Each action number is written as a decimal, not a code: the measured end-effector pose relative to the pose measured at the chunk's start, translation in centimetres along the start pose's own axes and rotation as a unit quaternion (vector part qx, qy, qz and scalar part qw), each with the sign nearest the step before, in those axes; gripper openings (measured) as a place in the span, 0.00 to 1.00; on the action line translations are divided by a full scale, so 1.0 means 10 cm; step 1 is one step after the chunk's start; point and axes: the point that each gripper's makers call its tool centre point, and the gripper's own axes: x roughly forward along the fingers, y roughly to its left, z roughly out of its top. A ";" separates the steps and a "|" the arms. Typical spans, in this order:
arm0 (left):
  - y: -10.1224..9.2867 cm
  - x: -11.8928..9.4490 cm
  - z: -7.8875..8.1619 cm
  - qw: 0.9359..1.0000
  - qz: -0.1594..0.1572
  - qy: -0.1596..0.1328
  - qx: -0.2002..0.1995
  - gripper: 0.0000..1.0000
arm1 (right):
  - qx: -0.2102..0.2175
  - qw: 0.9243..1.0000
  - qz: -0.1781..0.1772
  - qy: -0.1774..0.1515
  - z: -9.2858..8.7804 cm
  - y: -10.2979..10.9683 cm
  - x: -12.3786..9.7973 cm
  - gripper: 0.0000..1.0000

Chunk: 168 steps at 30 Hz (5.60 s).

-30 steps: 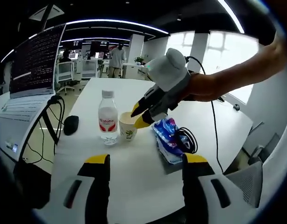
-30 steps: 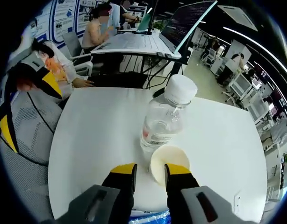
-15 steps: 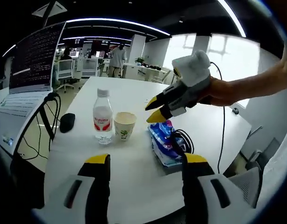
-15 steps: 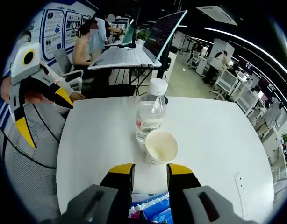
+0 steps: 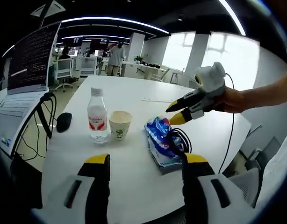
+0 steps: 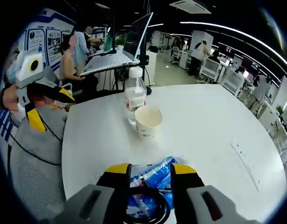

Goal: Arrange the tabletop items into an orderly group along one side of the table until the central work area is clear of visible clutter.

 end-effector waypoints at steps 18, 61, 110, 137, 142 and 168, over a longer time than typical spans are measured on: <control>-0.20 0.22 -0.05 1.000 -0.018 0.018 0.005 0.62 | 0.100 0.994 -0.034 -0.002 -0.68 -0.01 -0.36 0.34; -0.60 0.59 -0.30 0.997 -0.037 0.044 -0.055 0.60 | 0.264 0.964 -0.023 0.012 -1.04 -0.29 0.12 0.18; -0.19 0.25 -0.26 0.999 -0.018 0.026 -0.037 0.64 | 0.238 0.963 -0.094 -0.087 -0.85 -0.27 -0.87 0.02; -0.14 0.24 -0.23 0.999 -0.007 0.019 -0.042 0.64 | 0.312 0.933 -0.179 0.000 -1.90 -0.66 -1.23 0.02; -0.12 0.22 -0.23 0.999 -0.003 0.017 -0.045 0.64 | 0.315 0.930 -0.186 0.029 -2.04 -0.65 -1.25 0.02; 0.12 0.06 -0.15 0.997 0.042 -0.010 -0.065 0.64 | 0.207 0.952 -0.152 0.168 -2.42 -0.62 -0.94 0.09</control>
